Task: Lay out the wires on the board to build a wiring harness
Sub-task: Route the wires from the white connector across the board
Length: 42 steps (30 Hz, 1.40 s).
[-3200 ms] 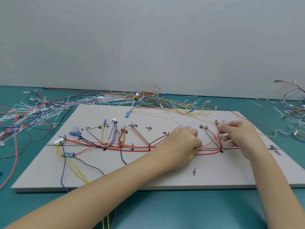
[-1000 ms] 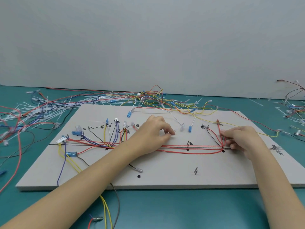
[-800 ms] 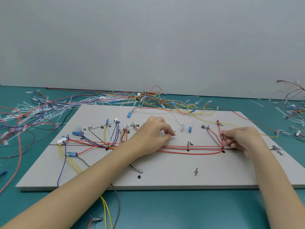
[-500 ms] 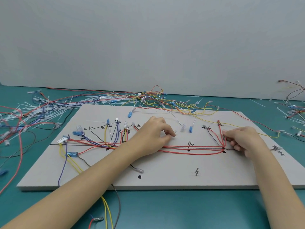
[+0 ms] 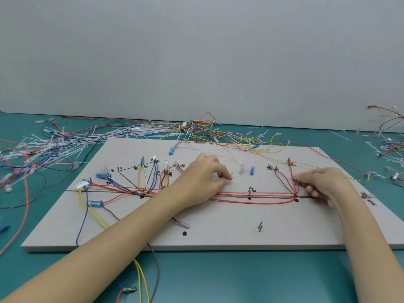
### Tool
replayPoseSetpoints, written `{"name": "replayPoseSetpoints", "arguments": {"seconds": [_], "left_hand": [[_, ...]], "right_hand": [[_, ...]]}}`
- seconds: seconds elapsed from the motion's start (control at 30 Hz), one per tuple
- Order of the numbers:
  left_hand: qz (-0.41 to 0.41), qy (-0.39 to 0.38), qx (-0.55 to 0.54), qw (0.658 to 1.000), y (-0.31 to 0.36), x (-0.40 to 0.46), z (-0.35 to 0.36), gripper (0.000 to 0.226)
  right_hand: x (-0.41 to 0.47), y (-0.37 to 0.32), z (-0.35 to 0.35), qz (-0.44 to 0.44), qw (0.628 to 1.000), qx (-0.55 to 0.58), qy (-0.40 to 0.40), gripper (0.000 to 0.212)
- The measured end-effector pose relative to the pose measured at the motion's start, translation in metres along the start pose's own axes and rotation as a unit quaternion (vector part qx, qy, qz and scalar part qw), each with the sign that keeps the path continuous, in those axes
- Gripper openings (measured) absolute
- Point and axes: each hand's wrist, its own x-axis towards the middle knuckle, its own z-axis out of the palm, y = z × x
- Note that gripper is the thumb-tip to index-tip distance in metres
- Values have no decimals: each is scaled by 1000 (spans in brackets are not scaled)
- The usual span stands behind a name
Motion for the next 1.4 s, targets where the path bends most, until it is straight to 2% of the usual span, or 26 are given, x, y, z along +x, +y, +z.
{"name": "replayPoseSetpoints", "arguments": {"seconds": [0.2,0.4,0.5,0.67,0.77,0.93,1.0,1.07,1.23,1.3,1.4], "left_hand": [[4,1,-1,1000,-1,0,0,18],[6,10,-18,1000,-1,2,-4,17],[-10,0,-41,999,-1,4,-12,18],[-24,-5,-43,999,-15,-7,-29,20],[-50,-9,-42,998,-28,-18,-41,20],[-99,-13,-19,995,-47,-34,-72,27],[-128,-37,-7,991,-54,-39,-93,29],[-162,-95,4,982,-63,-45,-117,30],[-263,-251,-10,931,-84,-66,-155,22],[-271,-275,-14,922,-89,-70,-158,31],[-288,-253,-8,923,-103,-72,-170,33]], "right_hand": [[-1,1,1,-5,999,-38,25,23],[1,6,3,-29,997,-64,43,20],[1,9,8,-76,989,-105,70,17],[-6,3,26,-164,954,-209,139,26],[-11,2,38,-188,939,-261,120,13],[-14,2,40,-195,932,-289,100,18],[-15,2,39,-195,933,-285,101,20],[-15,3,39,-190,935,-283,99,19],[-16,2,37,-184,939,-280,84,16],[-16,2,36,-183,940,-276,78,15],[-16,2,35,-184,941,-272,76,15]]}}
